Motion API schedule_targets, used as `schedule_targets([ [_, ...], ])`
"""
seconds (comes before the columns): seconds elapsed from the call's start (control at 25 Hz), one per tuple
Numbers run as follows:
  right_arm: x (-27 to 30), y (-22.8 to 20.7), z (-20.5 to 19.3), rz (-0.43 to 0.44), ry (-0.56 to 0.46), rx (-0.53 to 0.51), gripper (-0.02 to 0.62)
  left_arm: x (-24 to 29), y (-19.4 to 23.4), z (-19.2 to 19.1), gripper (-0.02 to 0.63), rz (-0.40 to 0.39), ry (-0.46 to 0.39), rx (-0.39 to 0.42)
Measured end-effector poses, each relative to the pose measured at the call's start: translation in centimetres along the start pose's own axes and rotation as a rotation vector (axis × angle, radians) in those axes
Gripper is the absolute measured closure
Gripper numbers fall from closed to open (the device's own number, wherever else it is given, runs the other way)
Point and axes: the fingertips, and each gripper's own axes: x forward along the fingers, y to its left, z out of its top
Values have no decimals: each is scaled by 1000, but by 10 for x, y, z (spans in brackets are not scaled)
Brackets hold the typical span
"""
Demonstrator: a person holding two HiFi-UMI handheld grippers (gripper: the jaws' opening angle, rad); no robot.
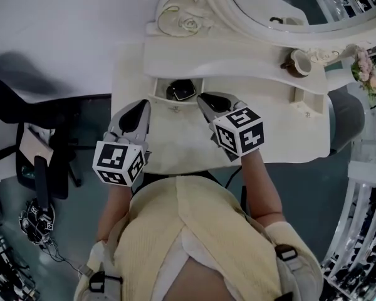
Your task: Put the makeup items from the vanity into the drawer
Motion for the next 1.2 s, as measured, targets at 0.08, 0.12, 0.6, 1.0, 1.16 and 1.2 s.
schedule_targets([
  [0.08, -2, -1, -1, 1, -10, -2, 572, 1, -1, -1, 604, -1, 2, 0],
  [0.12, -3, -1, -1, 2, -17, -3, 580, 1, -1, 0, 604, -2, 0, 0],
  [0.6, -8, -6, -3, -8, -72, -11, 594, 6, -3, -3, 604, -7, 10, -6],
  [1.0, -4, -2, 1, 14, -72, -6, 594, 6, -2, -4, 604, -7, 19, -7],
  [1.16, -4, -1, 6, 17, -87, -6, 594, 6, -1, -3, 604, -4, 17, -11],
  [1.2, -4, 0, 7, 17, -89, -7, 594, 6, -1, -3, 604, -3, 16, -12],
])
